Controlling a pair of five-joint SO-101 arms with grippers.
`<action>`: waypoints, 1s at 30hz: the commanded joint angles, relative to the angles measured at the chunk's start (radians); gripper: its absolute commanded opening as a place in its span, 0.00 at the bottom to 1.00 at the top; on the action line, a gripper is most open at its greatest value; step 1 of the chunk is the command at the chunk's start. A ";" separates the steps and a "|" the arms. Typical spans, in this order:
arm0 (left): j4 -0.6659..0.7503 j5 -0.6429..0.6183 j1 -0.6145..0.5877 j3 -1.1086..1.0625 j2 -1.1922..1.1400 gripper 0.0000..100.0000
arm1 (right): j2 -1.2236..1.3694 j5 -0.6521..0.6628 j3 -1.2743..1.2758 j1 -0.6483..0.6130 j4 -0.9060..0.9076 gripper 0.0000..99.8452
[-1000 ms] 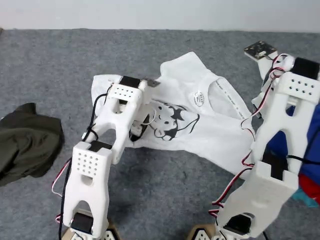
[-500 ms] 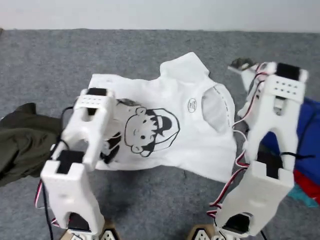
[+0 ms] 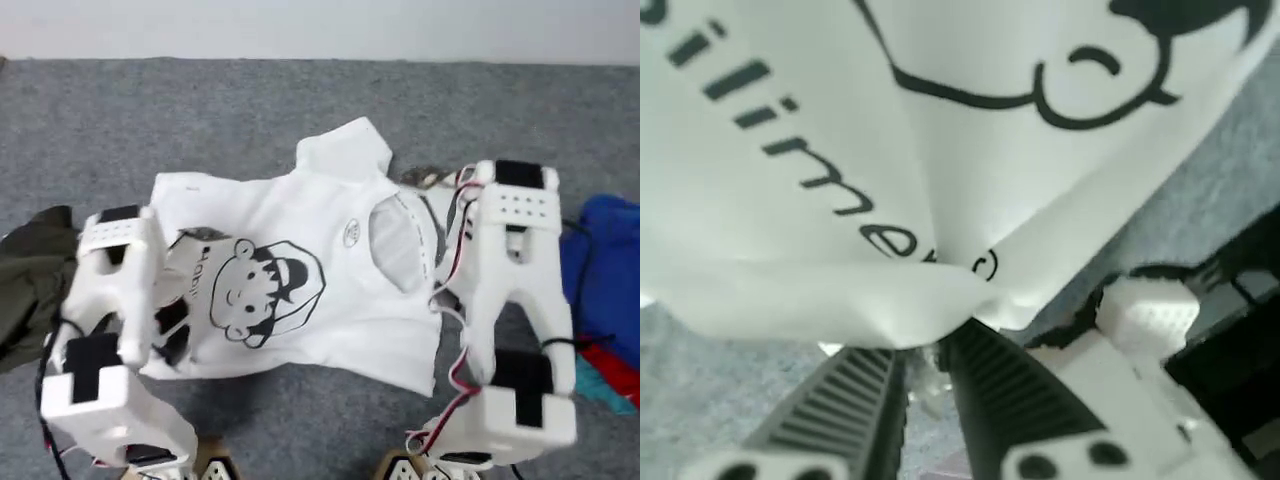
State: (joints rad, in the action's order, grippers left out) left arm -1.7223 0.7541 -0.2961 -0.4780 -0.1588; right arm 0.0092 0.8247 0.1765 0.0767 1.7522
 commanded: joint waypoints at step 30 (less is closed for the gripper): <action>-0.035 -0.270 -0.296 0.104 0.206 0.17 | 0.168 -0.110 -0.207 -0.186 -0.429 0.33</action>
State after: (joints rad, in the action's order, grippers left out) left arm -1.7223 0.5010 -0.5247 -0.3782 0.0023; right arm 0.0476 0.7234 0.1550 -0.1059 1.3103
